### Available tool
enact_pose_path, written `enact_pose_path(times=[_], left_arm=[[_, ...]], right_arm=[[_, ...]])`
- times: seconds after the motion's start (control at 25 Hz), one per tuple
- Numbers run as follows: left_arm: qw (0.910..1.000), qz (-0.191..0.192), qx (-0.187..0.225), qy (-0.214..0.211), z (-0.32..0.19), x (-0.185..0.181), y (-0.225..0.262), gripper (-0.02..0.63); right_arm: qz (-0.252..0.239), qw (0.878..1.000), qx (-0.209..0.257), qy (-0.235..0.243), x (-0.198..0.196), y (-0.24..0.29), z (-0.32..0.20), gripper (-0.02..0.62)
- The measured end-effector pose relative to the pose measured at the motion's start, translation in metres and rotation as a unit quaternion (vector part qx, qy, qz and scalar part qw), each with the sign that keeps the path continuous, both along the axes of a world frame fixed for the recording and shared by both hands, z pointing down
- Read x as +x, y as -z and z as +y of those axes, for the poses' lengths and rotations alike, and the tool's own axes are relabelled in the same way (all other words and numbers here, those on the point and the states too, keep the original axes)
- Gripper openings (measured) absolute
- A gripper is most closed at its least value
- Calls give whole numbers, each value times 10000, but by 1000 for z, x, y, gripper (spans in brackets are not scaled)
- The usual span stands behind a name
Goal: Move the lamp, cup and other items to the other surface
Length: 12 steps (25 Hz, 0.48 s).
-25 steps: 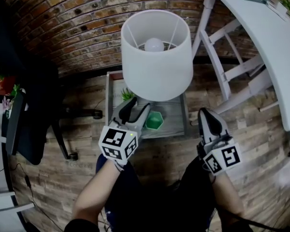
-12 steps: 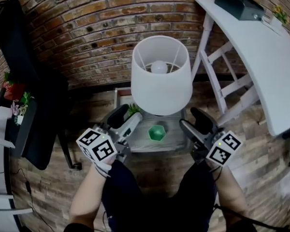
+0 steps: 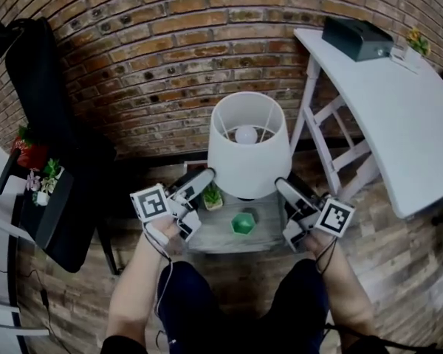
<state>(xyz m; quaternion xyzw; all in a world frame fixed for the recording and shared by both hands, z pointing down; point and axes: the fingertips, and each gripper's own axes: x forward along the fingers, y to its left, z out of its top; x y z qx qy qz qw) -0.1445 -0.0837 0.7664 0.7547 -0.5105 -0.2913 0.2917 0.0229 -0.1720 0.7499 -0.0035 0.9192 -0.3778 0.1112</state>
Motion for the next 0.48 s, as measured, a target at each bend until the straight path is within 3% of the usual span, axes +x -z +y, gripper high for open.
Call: enact_pose_path(times=[0.2,0.36,0.48], left_arm=[[9993,86,211,-305,-9,4,0,390],[9986,-220,357,-335,-11,7,1,390],[9971,-593,367,-321,-10,13,2,390]], right_arm=[[-52,10000,76,-3,-10,8,-1,470],[38,9998,215,-11,-11,5,-4,465],[197,9991,359,-62,-11,1,-2,421]])
